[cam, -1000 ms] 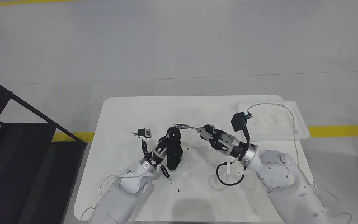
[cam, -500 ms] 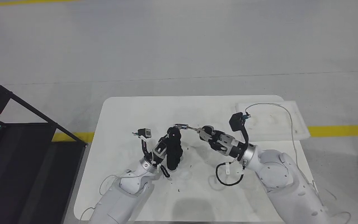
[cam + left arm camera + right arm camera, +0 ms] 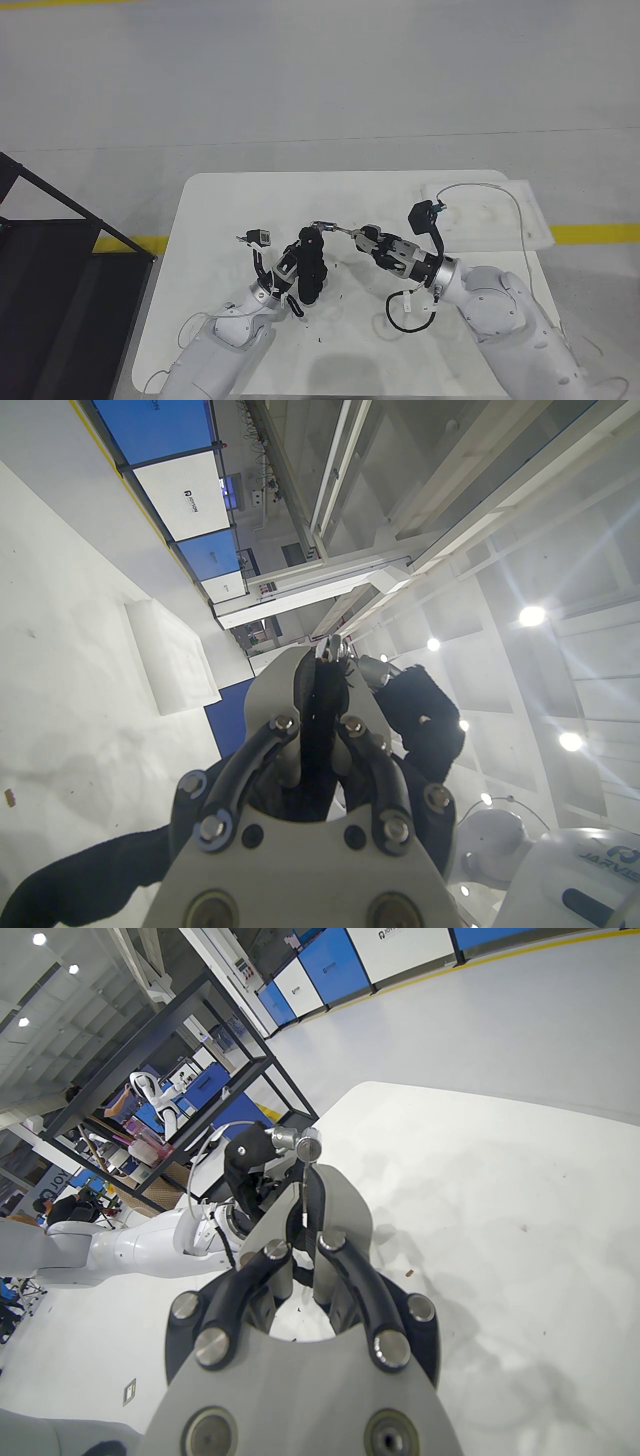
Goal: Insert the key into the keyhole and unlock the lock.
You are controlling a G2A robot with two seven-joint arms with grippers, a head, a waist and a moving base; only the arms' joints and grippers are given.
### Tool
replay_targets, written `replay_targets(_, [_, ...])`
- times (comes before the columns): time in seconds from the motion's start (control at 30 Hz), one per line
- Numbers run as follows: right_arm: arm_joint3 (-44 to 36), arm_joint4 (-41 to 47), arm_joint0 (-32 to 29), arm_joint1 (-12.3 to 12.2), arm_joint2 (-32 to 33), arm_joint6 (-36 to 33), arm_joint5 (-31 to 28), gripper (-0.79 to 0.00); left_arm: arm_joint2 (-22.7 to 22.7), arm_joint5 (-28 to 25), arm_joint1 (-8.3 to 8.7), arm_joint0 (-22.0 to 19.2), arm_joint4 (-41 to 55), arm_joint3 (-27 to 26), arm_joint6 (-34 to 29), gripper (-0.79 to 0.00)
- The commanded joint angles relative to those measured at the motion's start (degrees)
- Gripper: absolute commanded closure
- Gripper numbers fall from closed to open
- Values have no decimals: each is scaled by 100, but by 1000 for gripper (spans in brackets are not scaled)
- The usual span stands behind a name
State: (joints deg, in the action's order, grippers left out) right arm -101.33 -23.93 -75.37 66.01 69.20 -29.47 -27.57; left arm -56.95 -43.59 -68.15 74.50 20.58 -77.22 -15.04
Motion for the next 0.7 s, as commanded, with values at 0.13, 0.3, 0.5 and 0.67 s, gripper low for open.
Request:
replay_targets(0.13, [22, 88, 70, -18, 29, -186, 46, 0, 0, 0, 0, 0, 0, 0, 0, 0])
replay_targets(0.3, [26, 167, 130, -32, 19, -363, 53, 0, 0, 0, 0, 0, 0, 0, 0, 0])
replay_targets(0.5, [30, 295, 204, -43, -8, -543, 102, 0, 0, 0, 0, 0, 0, 0, 0, 0])
replay_targets(0.67, [52, 453, 300, -51, -17, -689, 169, 0, 0, 0, 0, 0, 0, 0, 0, 0])
